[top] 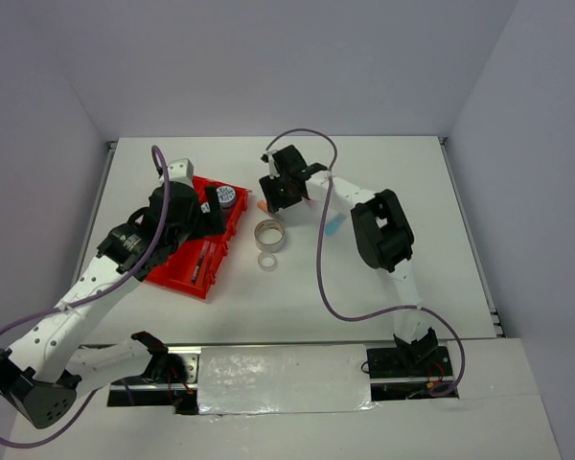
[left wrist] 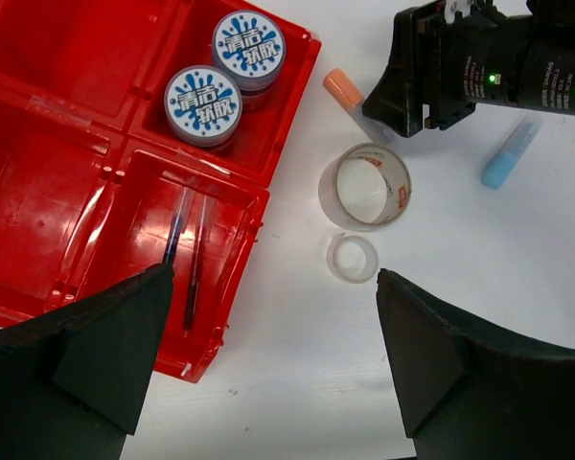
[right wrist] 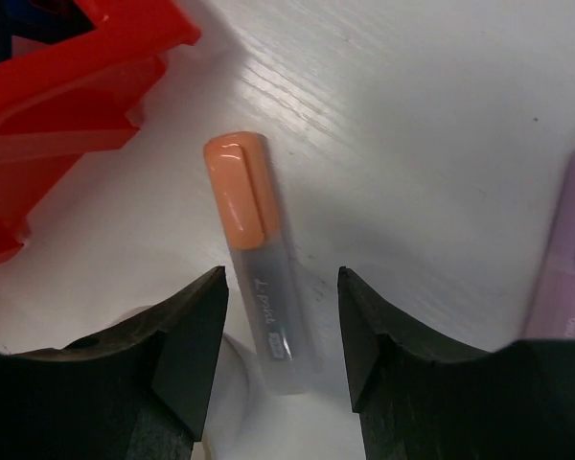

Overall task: Sort the stationery into containers
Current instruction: Pick up the pen from the center of the board.

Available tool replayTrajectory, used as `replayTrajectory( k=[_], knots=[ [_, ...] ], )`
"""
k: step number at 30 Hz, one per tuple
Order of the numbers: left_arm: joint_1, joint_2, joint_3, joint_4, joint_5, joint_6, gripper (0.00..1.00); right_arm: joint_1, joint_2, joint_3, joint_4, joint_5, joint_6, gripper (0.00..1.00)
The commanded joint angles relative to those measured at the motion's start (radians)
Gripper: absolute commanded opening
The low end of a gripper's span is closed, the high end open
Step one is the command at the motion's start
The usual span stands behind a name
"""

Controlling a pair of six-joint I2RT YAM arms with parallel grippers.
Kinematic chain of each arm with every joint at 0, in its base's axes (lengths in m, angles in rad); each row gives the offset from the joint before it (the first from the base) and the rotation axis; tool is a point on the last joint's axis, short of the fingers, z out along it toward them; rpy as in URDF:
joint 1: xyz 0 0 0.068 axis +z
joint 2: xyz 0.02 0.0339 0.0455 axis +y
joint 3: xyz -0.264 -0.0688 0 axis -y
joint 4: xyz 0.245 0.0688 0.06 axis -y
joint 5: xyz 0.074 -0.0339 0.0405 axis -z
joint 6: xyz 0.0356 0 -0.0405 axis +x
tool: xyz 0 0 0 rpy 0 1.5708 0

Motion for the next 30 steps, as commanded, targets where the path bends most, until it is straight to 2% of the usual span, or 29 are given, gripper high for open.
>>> replayTrajectory(
  k=[1, 7, 12, 14, 15, 17, 19, 21, 23, 27, 30],
  knots=[
    [0.001, -0.046, -0.028, 0.005, -0.018, 0.022, 0.99, 0.028, 0.030, 0.086, -0.058, 0.037, -0.063, 0.56],
    [0.001, -0.064, -0.060, 0.002, -0.028, 0.028, 0.99, 0.041, 0.067, 0.111, -0.102, 0.057, -0.063, 0.56],
    [0.001, -0.072, -0.070, -0.001, -0.019, 0.033, 0.99, 0.055, 0.114, 0.162, -0.199, 0.186, -0.090, 0.52],
    [0.001, -0.086, -0.074, -0.001, -0.021, 0.036, 0.99, 0.055, 0.107, 0.125, -0.200, 0.238, -0.083, 0.45],
    [0.003, -0.094, -0.079, -0.001, -0.022, 0.036, 0.99, 0.057, 0.090, 0.105, -0.193, 0.249, -0.081, 0.38],
    [0.001, -0.100, -0.082, 0.005, -0.021, 0.036, 0.99, 0.055, 0.073, 0.048, -0.170, 0.254, -0.075, 0.33],
    [0.001, -0.100, -0.087, 0.011, -0.010, 0.034, 0.99, 0.052, 0.045, 0.011, -0.142, 0.234, -0.075, 0.22],
    [0.001, -0.094, -0.091, 0.020, 0.004, 0.033, 0.99, 0.046, 0.033, -0.012, -0.130, 0.208, -0.075, 0.15],
    [0.001, -0.092, -0.094, 0.035, 0.028, 0.029, 0.99, 0.025, 0.019, -0.024, -0.121, 0.148, -0.041, 0.00],
    [0.001, -0.117, -0.129, 0.103, 0.094, 0.029, 0.99, -0.006, -0.064, -0.085, -0.055, 0.105, 0.024, 0.00],
    [0.001, -0.132, -0.152, 0.181, 0.162, 0.020, 0.99, -0.008, -0.194, -0.185, 0.043, 0.103, 0.074, 0.00]
  ],
)
